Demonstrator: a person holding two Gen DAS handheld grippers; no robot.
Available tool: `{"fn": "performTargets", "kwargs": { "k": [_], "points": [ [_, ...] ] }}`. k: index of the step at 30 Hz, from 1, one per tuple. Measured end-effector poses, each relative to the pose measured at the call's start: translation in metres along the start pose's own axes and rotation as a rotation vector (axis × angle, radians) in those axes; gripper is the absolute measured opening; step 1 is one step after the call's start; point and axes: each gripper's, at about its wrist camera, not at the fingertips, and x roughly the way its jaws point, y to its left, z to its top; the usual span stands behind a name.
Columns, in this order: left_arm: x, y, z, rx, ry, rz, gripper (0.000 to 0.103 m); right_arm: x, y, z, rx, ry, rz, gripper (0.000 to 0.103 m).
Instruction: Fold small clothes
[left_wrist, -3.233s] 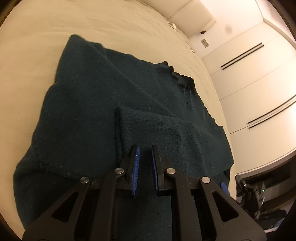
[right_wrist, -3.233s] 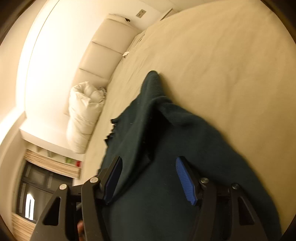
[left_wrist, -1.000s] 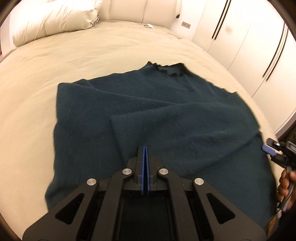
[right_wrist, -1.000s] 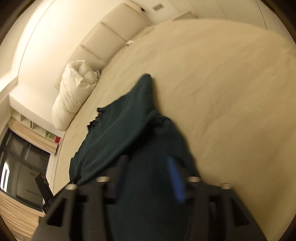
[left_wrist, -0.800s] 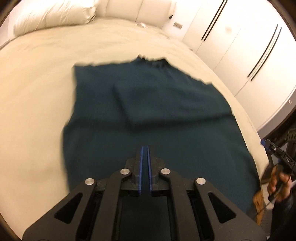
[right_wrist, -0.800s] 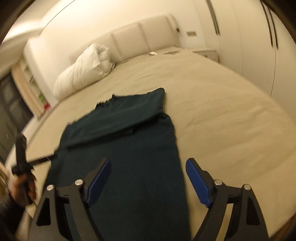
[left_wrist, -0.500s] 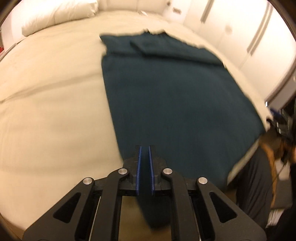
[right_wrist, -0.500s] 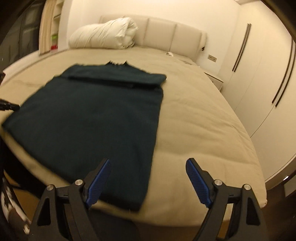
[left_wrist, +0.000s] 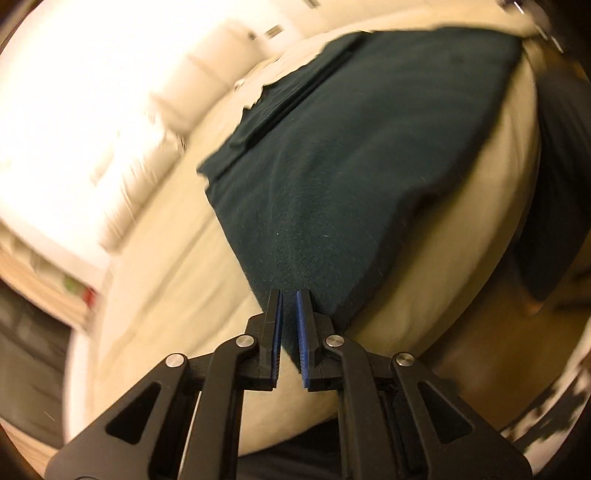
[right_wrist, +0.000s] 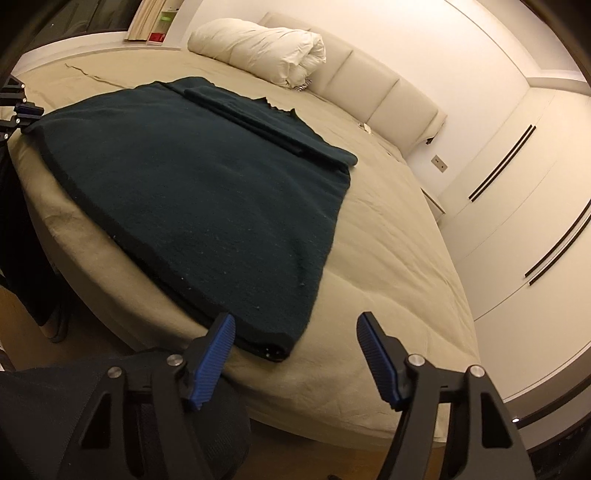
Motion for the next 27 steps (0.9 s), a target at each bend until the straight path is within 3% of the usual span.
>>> {"fn": "performTargets", "kwargs": {
  "k": [4, 9, 11, 13, 16, 20, 27],
  "points": [
    [-0.003, -0.019, -0.012, 0.145, -0.025, 0.071, 0.007, 0.000, 0.006, -0.002, -0.017, 0.009, 0.004, 0.068],
    [-0.003, -0.019, -0.016, 0.167, -0.027, 0.081, 0.008, -0.006, -0.008, -0.001, 0.091, -0.008, 0.012, 0.068],
    [-0.004, -0.012, -0.016, 0.117, -0.018, 0.040, 0.008, -0.006, -0.013, -0.002, 0.120, -0.007, 0.035, 0.068],
    [-0.002, 0.003, -0.015, 0.010, 0.009, -0.032, 0.008, -0.008, -0.022, -0.003, 0.183, -0.010, 0.072, 0.068],
    [-0.003, 0.042, -0.022, -0.309, 0.066, -0.257, 0.007, -0.004, -0.043, -0.006, 0.356, -0.002, 0.181, 0.068],
    [0.011, 0.084, -0.039, -0.661, 0.110, -0.544, 0.007, 0.006, -0.064, -0.013, 0.526, 0.031, 0.287, 0.068],
    [0.033, 0.122, -0.072, -1.039, 0.157, -0.786, 0.007, 0.014, -0.069, -0.023, 0.622, 0.053, 0.379, 0.059]
  ]
}}
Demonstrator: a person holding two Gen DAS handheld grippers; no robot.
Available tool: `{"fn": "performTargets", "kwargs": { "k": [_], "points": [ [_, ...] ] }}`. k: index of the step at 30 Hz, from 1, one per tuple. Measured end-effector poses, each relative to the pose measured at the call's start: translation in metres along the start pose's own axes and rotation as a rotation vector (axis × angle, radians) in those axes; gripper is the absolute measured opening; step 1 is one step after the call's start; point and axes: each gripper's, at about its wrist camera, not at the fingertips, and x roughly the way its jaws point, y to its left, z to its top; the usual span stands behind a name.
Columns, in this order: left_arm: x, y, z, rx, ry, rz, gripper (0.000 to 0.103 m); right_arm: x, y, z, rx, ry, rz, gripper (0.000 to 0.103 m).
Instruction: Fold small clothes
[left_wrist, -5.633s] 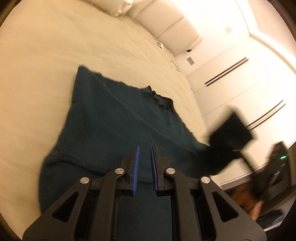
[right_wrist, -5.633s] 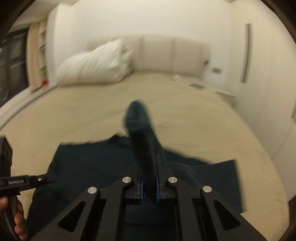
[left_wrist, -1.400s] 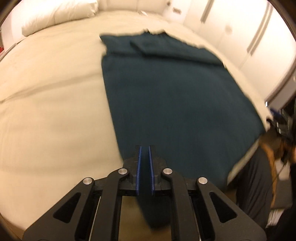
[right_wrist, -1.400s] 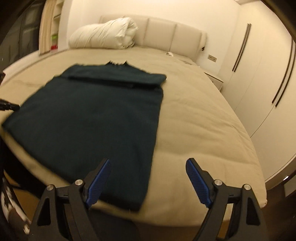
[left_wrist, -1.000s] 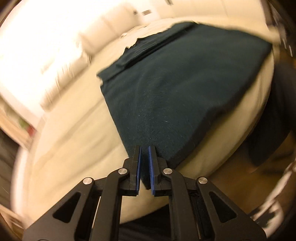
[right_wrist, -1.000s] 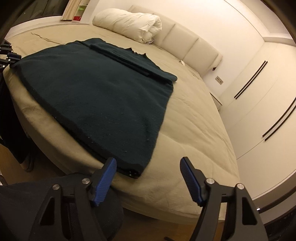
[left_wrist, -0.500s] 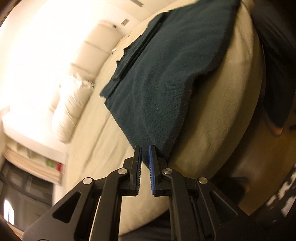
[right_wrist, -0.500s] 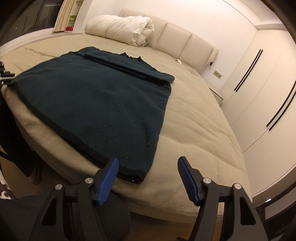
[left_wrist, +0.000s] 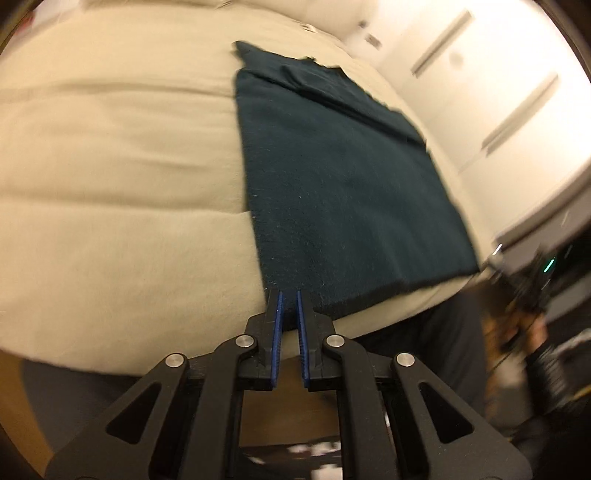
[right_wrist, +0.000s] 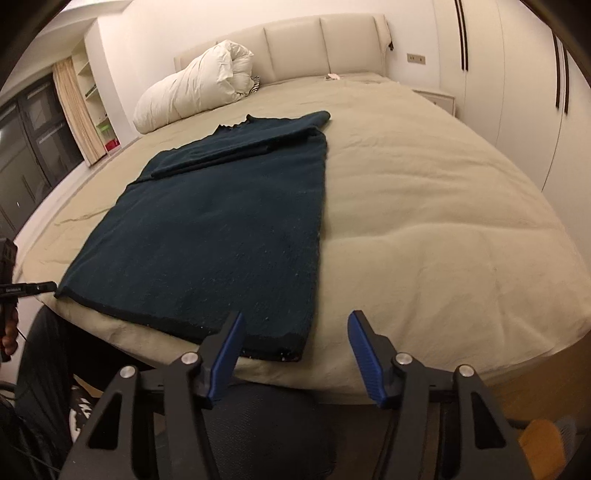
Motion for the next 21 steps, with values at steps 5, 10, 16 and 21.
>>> {"fn": "performTargets", "kwargs": {
  "k": [5, 10, 16, 21],
  "points": [
    [0.000, 0.042, 0.012, -0.247, -0.002, -0.156, 0.017, 0.009, -0.011, -0.001, 0.106, 0.035, 0.084, 0.058],
    [-0.001, 0.062, 0.003, -0.391, -0.010, -0.306, 0.087, 0.021, -0.010, 0.000, 0.157, 0.087, 0.158, 0.058],
    [0.026, 0.055, 0.012, -0.424, 0.080, -0.342, 0.088, 0.033, -0.012, 0.000, 0.227, 0.125, 0.209, 0.055],
    [0.029, 0.047, 0.024, -0.395, 0.071, -0.373, 0.082, 0.036, -0.030, 0.001, 0.359, 0.136, 0.276, 0.052]
  ]
}}
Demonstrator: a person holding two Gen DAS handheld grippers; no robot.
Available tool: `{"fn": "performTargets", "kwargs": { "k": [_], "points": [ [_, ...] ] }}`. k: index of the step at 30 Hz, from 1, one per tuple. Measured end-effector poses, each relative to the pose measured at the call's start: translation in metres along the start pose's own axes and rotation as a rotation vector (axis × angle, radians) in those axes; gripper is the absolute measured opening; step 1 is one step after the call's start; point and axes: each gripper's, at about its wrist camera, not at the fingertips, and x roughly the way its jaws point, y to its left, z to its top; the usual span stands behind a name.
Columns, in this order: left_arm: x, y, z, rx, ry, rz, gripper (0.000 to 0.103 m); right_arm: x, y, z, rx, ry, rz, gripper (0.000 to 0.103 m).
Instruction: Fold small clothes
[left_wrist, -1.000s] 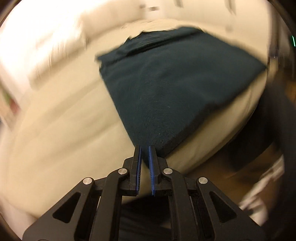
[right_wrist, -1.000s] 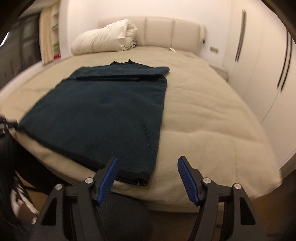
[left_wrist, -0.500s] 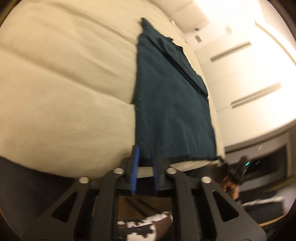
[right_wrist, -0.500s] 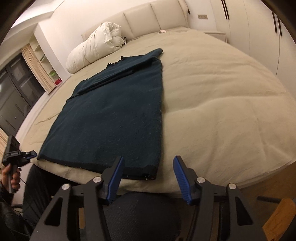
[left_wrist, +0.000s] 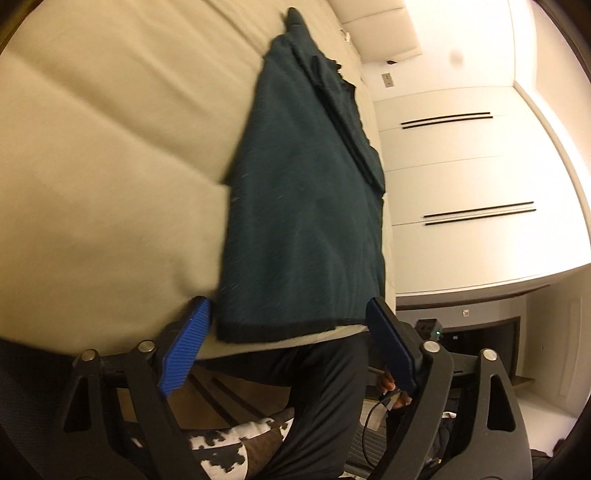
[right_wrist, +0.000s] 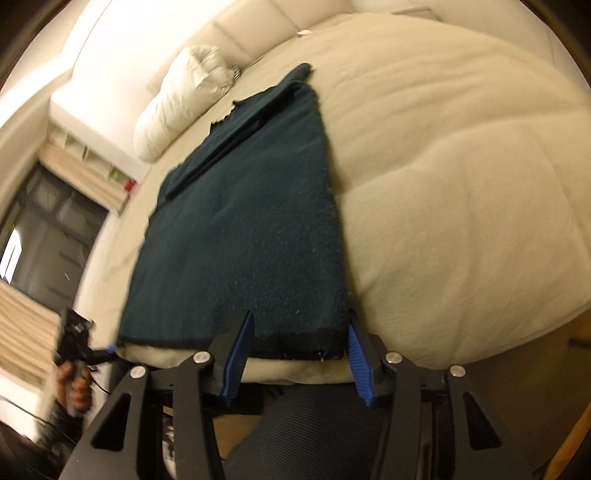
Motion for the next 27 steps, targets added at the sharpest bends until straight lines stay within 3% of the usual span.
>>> {"fn": "performTargets", "kwargs": {
  "k": [4, 10, 12, 17, 19, 21, 25, 27],
  "points": [
    [0.006, 0.003, 0.014, -0.009, 0.001, -0.005, 0.070, -0.001, -0.012, 0.006, 0.099, 0.018, 0.063, 0.053],
    [0.012, 0.030, 0.020, -0.085, -0.021, -0.028, 0.036, 0.010, -0.013, 0.013, 0.126, 0.038, 0.086, 0.053],
    [0.012, 0.036, 0.018, -0.103, -0.025, -0.040, 0.033, 0.012, -0.015, 0.014, 0.139, 0.035, 0.102, 0.052],
    [0.016, 0.037, 0.015, -0.107, -0.010, -0.060, 0.033, 0.012, -0.023, 0.011, 0.165, 0.035, 0.117, 0.029],
    [0.018, 0.038, 0.015, -0.108, -0.002, -0.069, 0.033, 0.012, -0.023, 0.009, 0.166, 0.041, 0.114, 0.013],
    [0.018, 0.038, 0.014, -0.100, -0.003, -0.065, 0.033, 0.013, -0.022, 0.008, 0.160, 0.041, 0.113, 0.012],
    [0.018, 0.037, 0.014, -0.099, -0.011, -0.059, 0.010, 0.012, -0.019, 0.007, 0.165, 0.027, 0.120, 0.008],
    [0.016, 0.035, 0.013, -0.088, -0.024, -0.065, 0.007, 0.010, -0.018, 0.008, 0.163, 0.018, 0.121, 0.006]
  ]
}}
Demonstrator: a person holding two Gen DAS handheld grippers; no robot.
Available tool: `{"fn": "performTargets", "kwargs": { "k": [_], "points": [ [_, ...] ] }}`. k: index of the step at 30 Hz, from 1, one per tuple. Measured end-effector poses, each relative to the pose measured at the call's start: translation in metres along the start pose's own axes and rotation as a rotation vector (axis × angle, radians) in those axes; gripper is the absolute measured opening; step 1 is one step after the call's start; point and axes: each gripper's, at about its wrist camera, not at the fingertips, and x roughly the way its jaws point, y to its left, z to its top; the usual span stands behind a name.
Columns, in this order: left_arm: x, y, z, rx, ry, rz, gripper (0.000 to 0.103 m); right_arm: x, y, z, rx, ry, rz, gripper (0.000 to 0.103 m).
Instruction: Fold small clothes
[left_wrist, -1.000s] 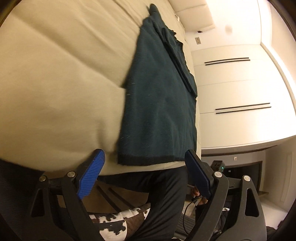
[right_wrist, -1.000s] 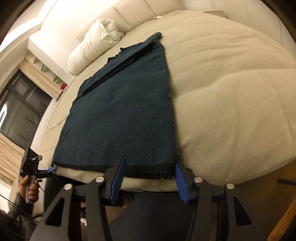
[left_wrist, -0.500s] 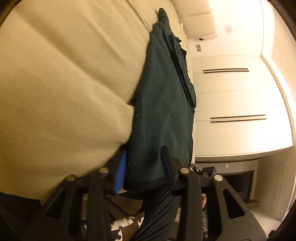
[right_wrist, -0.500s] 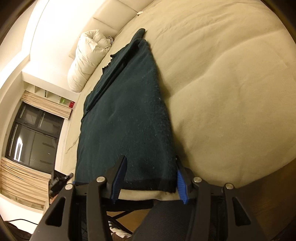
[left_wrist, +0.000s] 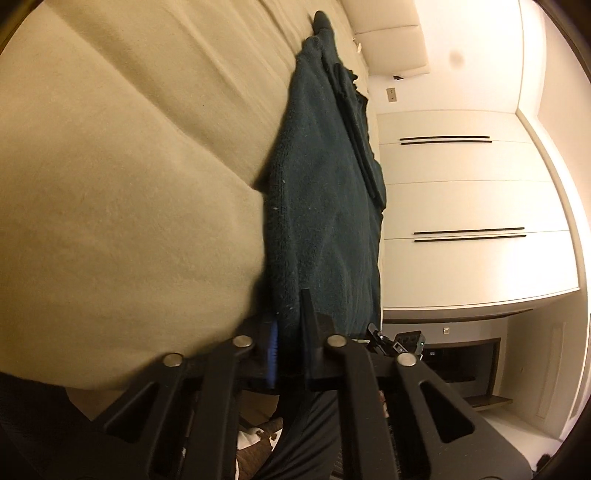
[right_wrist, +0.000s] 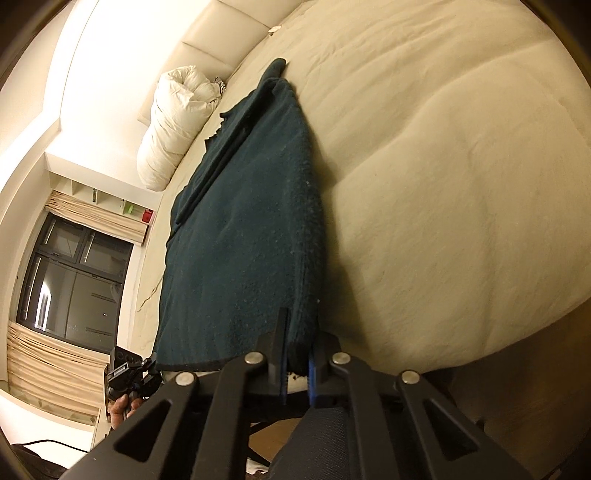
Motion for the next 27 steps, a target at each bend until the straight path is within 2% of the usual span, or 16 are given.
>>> {"fn": "performTargets", "kwargs": {
  "k": [3, 7, 14, 17, 21, 27],
  "points": [
    [-0.003, -0.008, -0.002, 0.026, -0.016, -0.004, 0.006, -0.005, 0.005, 0.000, -0.008, -0.017, 0.009, 0.006],
    [-0.015, -0.026, 0.002, 0.066, -0.064, -0.047, 0.005, -0.014, 0.015, 0.003, -0.026, -0.060, 0.001, 0.006],
    [-0.031, -0.039, 0.014, 0.037, -0.146, -0.113, 0.004, -0.029, 0.023, 0.009, -0.013, -0.128, -0.007, 0.005],
    [-0.031, -0.042, 0.014, 0.032, -0.147, -0.125, 0.004, -0.033, 0.035, 0.008, -0.034, -0.128, 0.017, 0.005],
    [-0.034, -0.052, 0.018, 0.032, -0.152, -0.182, 0.004, -0.033, 0.053, 0.014, -0.046, -0.118, 0.059, 0.005],
    [-0.031, -0.089, 0.047, 0.069, -0.153, -0.233, 0.004, -0.023, 0.080, 0.049, -0.029, -0.080, 0.143, 0.006]
  ]
}}
